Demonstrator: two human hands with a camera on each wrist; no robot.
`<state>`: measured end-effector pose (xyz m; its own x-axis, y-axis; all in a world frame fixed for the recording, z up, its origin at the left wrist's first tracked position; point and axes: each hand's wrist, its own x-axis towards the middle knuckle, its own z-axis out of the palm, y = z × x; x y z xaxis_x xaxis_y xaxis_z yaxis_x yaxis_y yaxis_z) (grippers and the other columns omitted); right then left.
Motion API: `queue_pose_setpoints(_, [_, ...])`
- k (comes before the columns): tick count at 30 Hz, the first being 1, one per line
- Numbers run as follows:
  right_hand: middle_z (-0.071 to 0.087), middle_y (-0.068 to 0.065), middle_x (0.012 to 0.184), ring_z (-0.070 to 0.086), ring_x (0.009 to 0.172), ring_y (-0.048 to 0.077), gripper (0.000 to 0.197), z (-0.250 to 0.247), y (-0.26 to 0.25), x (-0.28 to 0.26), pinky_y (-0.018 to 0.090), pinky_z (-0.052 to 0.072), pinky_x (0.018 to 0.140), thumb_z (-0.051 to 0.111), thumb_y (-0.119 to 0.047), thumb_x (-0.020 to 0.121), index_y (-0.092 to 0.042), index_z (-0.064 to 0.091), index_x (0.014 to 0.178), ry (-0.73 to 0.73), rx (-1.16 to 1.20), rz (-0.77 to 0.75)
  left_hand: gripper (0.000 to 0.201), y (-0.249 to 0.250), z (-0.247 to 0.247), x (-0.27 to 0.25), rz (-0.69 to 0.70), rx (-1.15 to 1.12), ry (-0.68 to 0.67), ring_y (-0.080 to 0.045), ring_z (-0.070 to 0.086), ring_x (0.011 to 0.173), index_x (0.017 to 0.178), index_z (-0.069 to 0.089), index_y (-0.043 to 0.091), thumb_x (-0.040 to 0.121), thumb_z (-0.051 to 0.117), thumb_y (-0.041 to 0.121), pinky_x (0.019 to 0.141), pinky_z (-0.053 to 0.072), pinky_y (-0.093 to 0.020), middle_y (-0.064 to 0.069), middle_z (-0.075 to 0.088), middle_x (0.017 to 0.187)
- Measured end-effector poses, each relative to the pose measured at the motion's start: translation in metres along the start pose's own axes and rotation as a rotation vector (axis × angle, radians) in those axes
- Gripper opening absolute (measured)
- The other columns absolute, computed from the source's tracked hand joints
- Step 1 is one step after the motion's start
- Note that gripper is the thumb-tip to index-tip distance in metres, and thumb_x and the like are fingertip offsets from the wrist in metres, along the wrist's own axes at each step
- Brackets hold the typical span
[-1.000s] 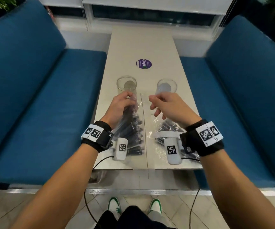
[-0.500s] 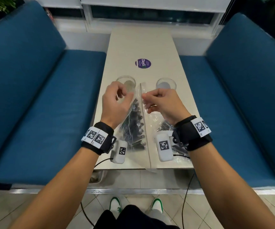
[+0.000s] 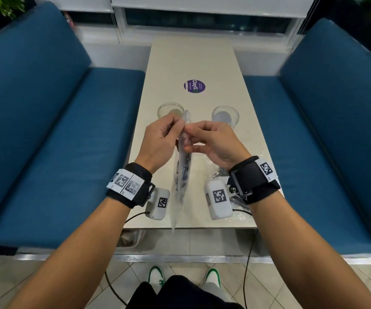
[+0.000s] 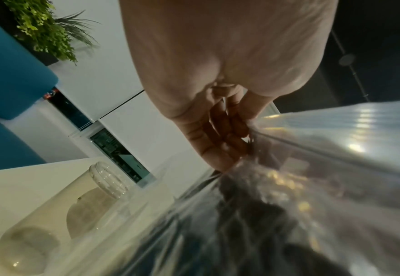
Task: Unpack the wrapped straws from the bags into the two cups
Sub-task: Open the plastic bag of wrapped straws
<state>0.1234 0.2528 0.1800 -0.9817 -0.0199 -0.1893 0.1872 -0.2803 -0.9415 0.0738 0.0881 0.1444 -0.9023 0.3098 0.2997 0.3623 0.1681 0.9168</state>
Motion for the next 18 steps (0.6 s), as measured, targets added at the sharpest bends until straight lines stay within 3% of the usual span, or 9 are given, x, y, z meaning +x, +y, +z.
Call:
queue_pose_setpoints(3, [0.065,0.013,0.070,0.061,0.058,0.021,0.012,0.004,0.002,0.003,0.036,0.054,0.058,0.064,-0.003,0.098,-0.001,0.064,0.086,0.092,-0.044,-0.005,0.025,0.000,0.002,-0.001,0.023,0.049,0.021,-0.039,0.059,0.073,0.089,0.062,0.007,0.109,0.054,0.021,0.070,0.056,-0.053,-0.016,0.063,0.077])
queue_pose_setpoints(6, [0.057,0.011,0.063,0.053,0.052,0.022,0.017,0.012,0.009,0.008,0.036,0.047,0.054,0.057,0.001,0.097,-0.004,0.059,0.081,0.193,-0.124,-0.047,0.025,0.001,0.007,-0.003,0.038,0.104,0.057,-0.025,0.053,0.064,0.087,0.061,0.007,0.108,0.055,0.020,0.063,0.056,-0.047,-0.005,0.059,0.070])
queue_pose_setpoints(11, [0.051,0.011,0.058,0.050,0.047,0.025,0.016,0.018,0.020,0.010,0.038,0.047,0.057,0.052,0.003,0.097,-0.002,0.058,0.082,0.217,-0.100,-0.065,0.036,-0.008,0.010,-0.003,-0.008,0.092,0.105,-0.042,0.052,0.071,0.085,0.059,0.003,0.107,0.052,0.030,0.067,0.055,-0.057,-0.021,0.059,0.074])
queue_pose_setpoints(16, [0.050,0.010,0.057,0.050,0.051,0.025,0.014,0.020,0.025,0.012,0.036,0.047,0.055,0.049,0.001,0.098,-0.003,0.057,0.087,0.193,-0.105,-0.066,0.036,-0.010,0.014,-0.007,-0.082,0.046,0.129,-0.042,0.054,0.070,0.083,0.059,0.005,0.106,0.052,0.032,0.067,0.054,-0.057,-0.021,0.061,0.074])
queue_pose_setpoints(18, [0.049,0.008,0.053,0.053,0.046,0.026,0.018,0.021,0.025,0.010,0.039,0.047,0.058,0.045,0.001,0.100,-0.004,0.054,0.086,0.170,-0.089,-0.067,0.033,-0.009,0.016,-0.007,-0.156,-0.059,0.143,-0.034,0.051,0.066,0.078,0.058,0.015,0.107,0.051,0.028,0.066,0.053,-0.057,-0.016,0.057,0.070])
